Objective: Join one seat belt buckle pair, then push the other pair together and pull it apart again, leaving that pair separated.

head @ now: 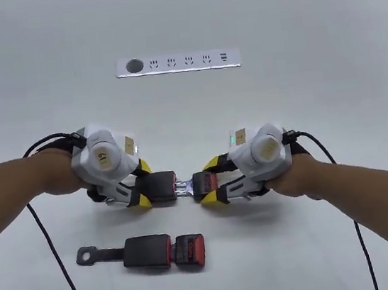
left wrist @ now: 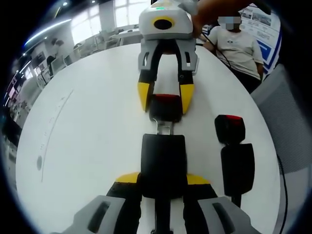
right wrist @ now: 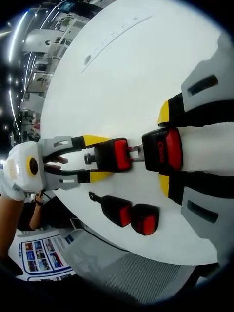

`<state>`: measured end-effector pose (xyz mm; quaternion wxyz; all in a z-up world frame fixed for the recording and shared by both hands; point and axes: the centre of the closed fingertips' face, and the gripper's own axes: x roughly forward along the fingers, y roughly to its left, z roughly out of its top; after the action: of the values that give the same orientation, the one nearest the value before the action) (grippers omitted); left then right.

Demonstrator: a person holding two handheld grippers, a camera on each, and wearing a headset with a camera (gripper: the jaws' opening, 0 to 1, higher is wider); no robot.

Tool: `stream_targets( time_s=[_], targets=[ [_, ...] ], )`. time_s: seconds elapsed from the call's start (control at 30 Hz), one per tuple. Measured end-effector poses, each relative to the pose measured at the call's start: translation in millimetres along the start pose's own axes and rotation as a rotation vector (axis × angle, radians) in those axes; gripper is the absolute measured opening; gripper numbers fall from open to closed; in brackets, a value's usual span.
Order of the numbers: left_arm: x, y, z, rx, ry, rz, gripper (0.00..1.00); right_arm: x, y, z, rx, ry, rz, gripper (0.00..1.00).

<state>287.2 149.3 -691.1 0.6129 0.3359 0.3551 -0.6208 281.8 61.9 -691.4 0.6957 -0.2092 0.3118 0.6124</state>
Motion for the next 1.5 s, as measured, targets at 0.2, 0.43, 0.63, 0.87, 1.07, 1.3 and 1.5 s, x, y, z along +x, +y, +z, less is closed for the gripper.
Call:
stream_targets(
  time_s=[0.2, 0.43, 0.63, 0.87, 1.07, 1.3, 1.5],
  targets=[
    [-0.1, 0.4, -1.0, 0.006, 0.007, -0.006, 0.33, -9.0, -2.3, -8.9, 0.001, 0.002, 0.000, 0.34],
    [-0.6, -0.3, -0.5, 0.001, -0.002, -0.007, 0.33, -20.4, -8.5, -22.0, 0.017, -0.003, -0.015, 0.34],
    [-0.9, -1.0, 0.0, 0.001, -0.001, -0.007, 0.33, -32.1, -5.5, -32.9, 0.019, 0.005, -0.019, 0.34],
    [-1.0, -1.2, -0.4, 0.003, 0.000, -0.011, 0.33, -45.0, -8.7, -47.9, 0.029, 0.016, -0.028, 0.34],
    [-1.1, -1.2, -0.2, 0.000, -0.003, -0.012, 0.33, -56.6, -5.3, -56.6, 0.041, 0.017, -0.042, 0.34],
    [-1.0, -0.8, -1.1, 0.001, 0.000, -0.013, 0.33, -67.3, -4.8, -62.9, 0.045, 0.017, -0.053, 0.34],
    [-0.9, -1.0, -1.8, 0.001, 0.004, -0.017, 0.33, -71.4, -3.5, -66.6, 0.052, 0.022, -0.056, 0.34]
  ],
)
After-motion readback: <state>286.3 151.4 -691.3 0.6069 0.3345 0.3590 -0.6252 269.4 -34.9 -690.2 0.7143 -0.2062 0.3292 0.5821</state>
